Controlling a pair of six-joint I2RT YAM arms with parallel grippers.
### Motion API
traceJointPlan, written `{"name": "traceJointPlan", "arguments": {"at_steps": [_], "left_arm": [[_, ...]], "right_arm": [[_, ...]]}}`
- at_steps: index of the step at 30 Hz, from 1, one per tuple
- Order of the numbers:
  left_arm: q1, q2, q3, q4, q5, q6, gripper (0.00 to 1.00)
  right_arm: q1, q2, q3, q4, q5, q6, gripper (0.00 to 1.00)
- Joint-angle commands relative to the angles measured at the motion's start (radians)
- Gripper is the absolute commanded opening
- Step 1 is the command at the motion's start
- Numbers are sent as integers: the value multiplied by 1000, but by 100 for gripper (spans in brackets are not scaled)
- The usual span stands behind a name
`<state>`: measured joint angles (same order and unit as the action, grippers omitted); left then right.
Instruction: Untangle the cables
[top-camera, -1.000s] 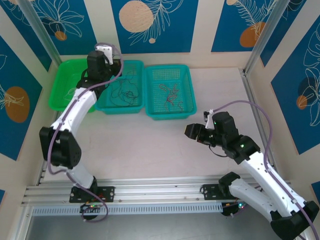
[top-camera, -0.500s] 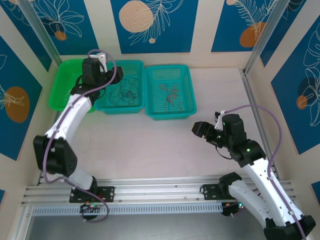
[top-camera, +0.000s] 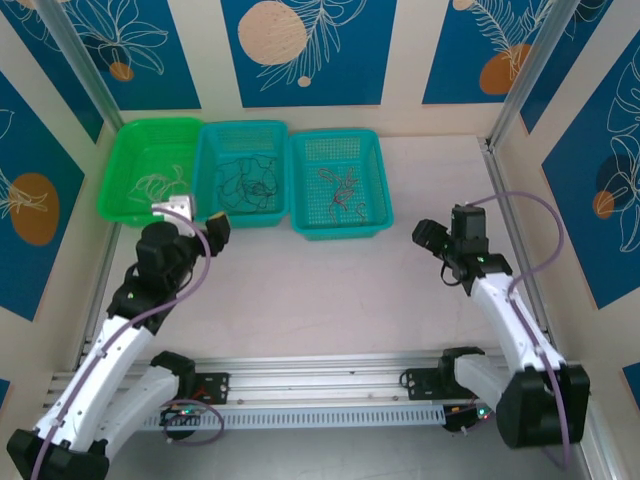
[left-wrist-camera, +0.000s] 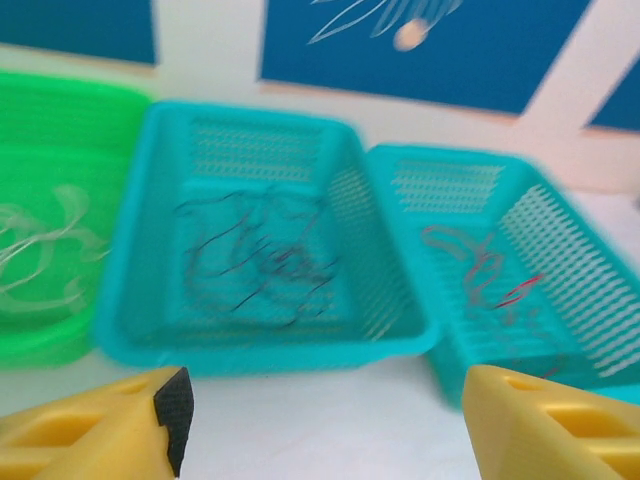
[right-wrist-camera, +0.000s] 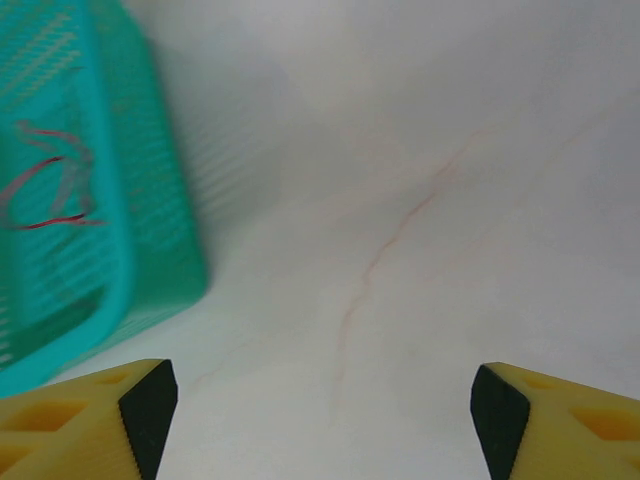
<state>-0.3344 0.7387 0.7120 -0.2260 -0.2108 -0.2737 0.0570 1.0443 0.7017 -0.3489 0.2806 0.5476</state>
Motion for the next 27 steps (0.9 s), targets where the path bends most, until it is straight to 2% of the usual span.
{"name": "traceJointPlan", "arguments": {"at_steps": [1, 5, 10, 11, 13, 14, 15, 16, 18, 19, 20, 21, 22, 23, 24, 26, 27], "left_arm": [[3, -4, -84, -35, -223, 73, 75], [16, 40, -172, 78, -325, 96, 87], [37, 136, -261, 303, -328, 209, 100], [42, 157, -277, 348, -323, 231, 100], [61, 191, -304, 415, -306, 251, 100], [71, 209, -321, 451, -293, 256, 100], [80, 221, -341, 496, -280, 263, 100], [90, 234, -370, 564, -252, 274, 100], [114, 266, -422, 698, -192, 287, 100], [135, 289, -430, 739, -169, 276, 100], [154, 318, -425, 759, -143, 274, 100], [172, 356, -415, 786, -107, 275, 100], [187, 401, -404, 816, -76, 279, 100], [198, 444, -392, 847, -52, 285, 100], [206, 497, -381, 894, -36, 285, 100], [217, 600, -355, 965, -17, 297, 100], [219, 654, -342, 1004, -18, 307, 100]], "right_arm": [[-6, 84, -43, 208, 188, -127, 81], [-13, 205, -110, 469, 201, -231, 87], [-27, 357, -207, 872, 128, -296, 92], [-12, 365, -177, 816, 185, -305, 94], [-9, 394, -211, 959, 177, -346, 99], [-27, 428, -265, 1102, 139, -348, 100], [-21, 422, -274, 1090, 132, -354, 100], [-25, 407, -264, 1056, 63, -370, 100], [-37, 485, -312, 1228, -49, -415, 99], [-30, 507, -328, 1284, -38, -415, 99], [-32, 473, -306, 1166, -43, -406, 99], [-50, 477, -307, 1203, -73, -404, 99], [-47, 490, -325, 1249, -66, -404, 99], [-44, 472, -308, 1177, -46, -401, 99], [-36, 479, -305, 1197, -25, -406, 99], [2, 476, -312, 1203, 81, -407, 99], [-3, 481, -316, 1224, 76, -408, 99]]}}
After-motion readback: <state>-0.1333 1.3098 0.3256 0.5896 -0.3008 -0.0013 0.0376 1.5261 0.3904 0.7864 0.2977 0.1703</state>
